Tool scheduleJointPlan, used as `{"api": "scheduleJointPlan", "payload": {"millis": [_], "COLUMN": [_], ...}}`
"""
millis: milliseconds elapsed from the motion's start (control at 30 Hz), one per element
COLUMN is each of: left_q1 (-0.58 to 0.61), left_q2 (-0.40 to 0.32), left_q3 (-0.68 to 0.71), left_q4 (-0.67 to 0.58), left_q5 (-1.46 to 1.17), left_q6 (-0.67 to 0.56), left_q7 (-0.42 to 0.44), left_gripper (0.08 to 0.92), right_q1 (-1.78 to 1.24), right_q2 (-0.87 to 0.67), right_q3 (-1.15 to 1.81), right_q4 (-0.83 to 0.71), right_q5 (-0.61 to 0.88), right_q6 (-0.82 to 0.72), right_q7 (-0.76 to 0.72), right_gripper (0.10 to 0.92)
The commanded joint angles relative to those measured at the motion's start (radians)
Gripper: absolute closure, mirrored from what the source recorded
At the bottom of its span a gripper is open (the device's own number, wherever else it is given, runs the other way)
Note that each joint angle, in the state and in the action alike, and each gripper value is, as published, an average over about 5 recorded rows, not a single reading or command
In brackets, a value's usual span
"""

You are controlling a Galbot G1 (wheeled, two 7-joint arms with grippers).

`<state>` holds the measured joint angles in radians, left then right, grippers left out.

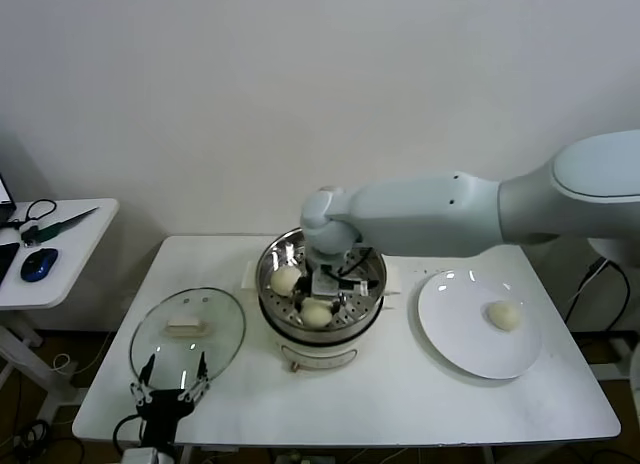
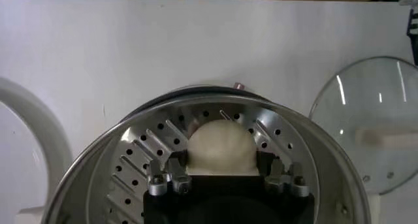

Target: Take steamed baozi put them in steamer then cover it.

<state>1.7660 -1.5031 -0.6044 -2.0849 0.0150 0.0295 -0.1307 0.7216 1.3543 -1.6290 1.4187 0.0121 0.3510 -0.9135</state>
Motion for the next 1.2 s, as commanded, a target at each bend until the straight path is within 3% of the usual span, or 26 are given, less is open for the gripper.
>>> {"api": "scheduleJointPlan", "payload": {"millis": [33,300,433,567,733,867,1200], "left_q1": [0.001,0.003,0.003,0.001,-0.008,-0.011,-0.027], "left_q2": [0.0,0.0,-0.001,0.002,0.016,0.017,0.008], "left_q3": [-0.001,0.0,0.004,0.001,-0.012,-0.009,0.01], "left_q4": [-0.001,-0.009,-0.012,-0.016,-0.013,-0.006,0.014], "left_q5": [-0.002,-0.001,0.001,-0.002,-0.019,-0.023,-0.007], "left_q6": [0.0,-0.001,-0.002,-0.002,0.001,-0.002,0.0], "left_q7": [0.0,0.0,0.002,0.004,0.005,0.005,0.021], "left_gripper": [0.177,0.177,0.177,0.177,0.177,0.177,0.177], "right_q1": [-0.011,0.17,0.269,0.307,0.196,-0.01,-0.497], "right_q2": [0.02,-0.14,-0.32,-0.501,-0.747,-0.872,-0.877], "right_q3": [-0.003,-0.01,-0.064,-0.153,-0.164,0.0,0.435], "right_q4": [-0.029,-0.053,-0.133,-0.2,-0.22,-0.248,-0.396], "right_q5": [0.023,0.203,0.4,0.462,0.392,0.281,0.108], "right_q6": [0.013,0.003,-0.086,-0.218,-0.354,-0.39,-0.383], "right_q7": [0.006,-0.113,-0.193,-0.208,-0.176,-0.155,-0.116], "right_gripper": [0.244,0.203,0.202,0.203,0.203,0.203,0.203]}}
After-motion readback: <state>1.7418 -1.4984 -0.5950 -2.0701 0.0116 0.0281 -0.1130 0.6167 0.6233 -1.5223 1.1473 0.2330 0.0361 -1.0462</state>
